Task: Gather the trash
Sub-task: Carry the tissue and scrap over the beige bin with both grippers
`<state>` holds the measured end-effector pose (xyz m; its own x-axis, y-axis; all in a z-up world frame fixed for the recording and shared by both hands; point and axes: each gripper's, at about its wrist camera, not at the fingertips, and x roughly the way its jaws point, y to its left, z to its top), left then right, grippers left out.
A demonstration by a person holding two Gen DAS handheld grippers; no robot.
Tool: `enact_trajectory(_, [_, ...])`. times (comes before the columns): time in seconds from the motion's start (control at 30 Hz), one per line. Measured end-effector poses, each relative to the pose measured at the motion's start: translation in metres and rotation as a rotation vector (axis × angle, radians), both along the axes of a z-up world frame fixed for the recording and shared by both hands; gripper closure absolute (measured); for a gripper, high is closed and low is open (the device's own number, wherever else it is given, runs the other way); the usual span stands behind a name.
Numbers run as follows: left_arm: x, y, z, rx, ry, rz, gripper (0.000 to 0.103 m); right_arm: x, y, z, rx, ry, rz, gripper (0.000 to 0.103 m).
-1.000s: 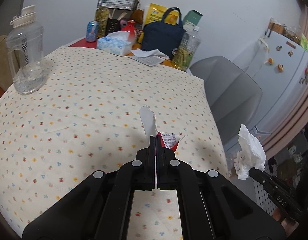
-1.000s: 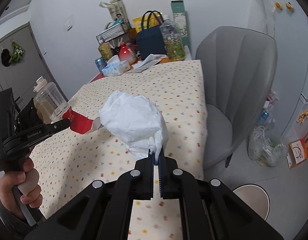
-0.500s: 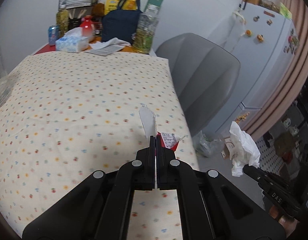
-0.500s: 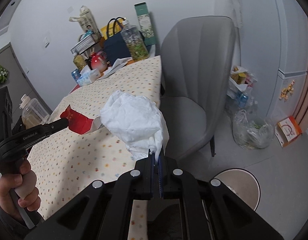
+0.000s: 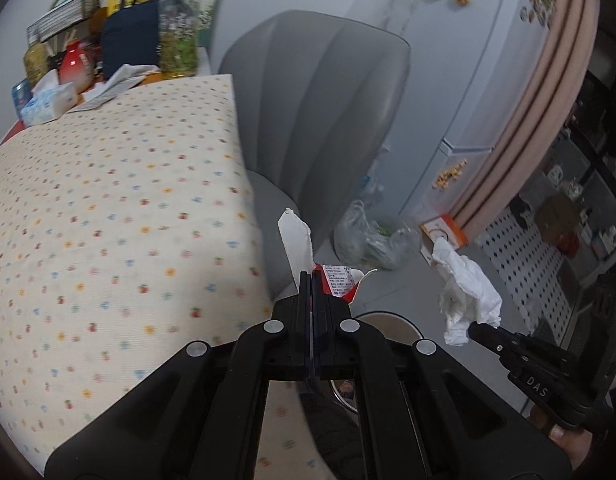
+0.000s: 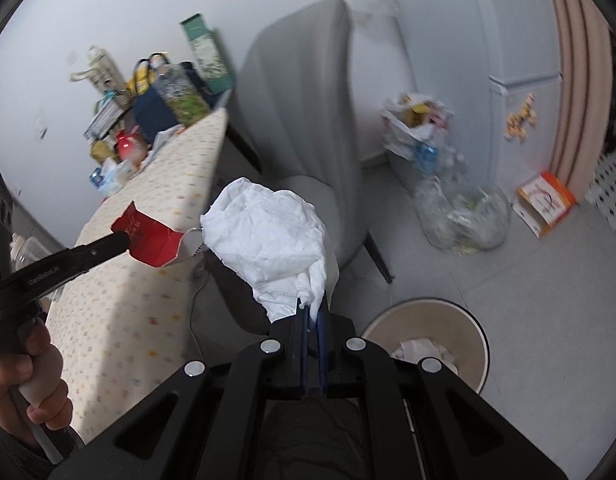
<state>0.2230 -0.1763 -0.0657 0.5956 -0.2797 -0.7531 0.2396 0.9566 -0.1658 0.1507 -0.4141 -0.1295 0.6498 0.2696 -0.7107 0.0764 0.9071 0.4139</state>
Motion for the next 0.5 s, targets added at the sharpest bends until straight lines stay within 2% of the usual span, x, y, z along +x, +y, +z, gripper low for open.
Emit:
enact_trajectory(0.3, [0.003,-0.057,-0.025,0.057,0.048,-0.080,0.101,-0.001,-0.044,-0.064,0.025,0.114,-0.087,0.095])
enact_trajectory(0.4, [0.005,-0.068,-0.032,0.072,0.064,-0.097,0.101,0.003,-0.052,-0.093,0.040,0.185,-0.099,0.093])
enact_trajectory(0.43, [0.006,-0.071,-0.033,0.076,0.066,-0.101,0.101,0.003,-0.054,-0.102,0.043,0.206,-0.101,0.085])
enact_trajectory(0.47, [0.006,-0.074,-0.034,0.080,0.067,-0.105,0.101,0.002,-0.055,-0.109,0.038,0.219,-0.109,0.067])
enact_trajectory(0.5, [0.006,-0.078,-0.035,0.087,0.069,-0.113,0.101,0.002,-0.055,-0.113,0.031,0.223,-0.113,0.059])
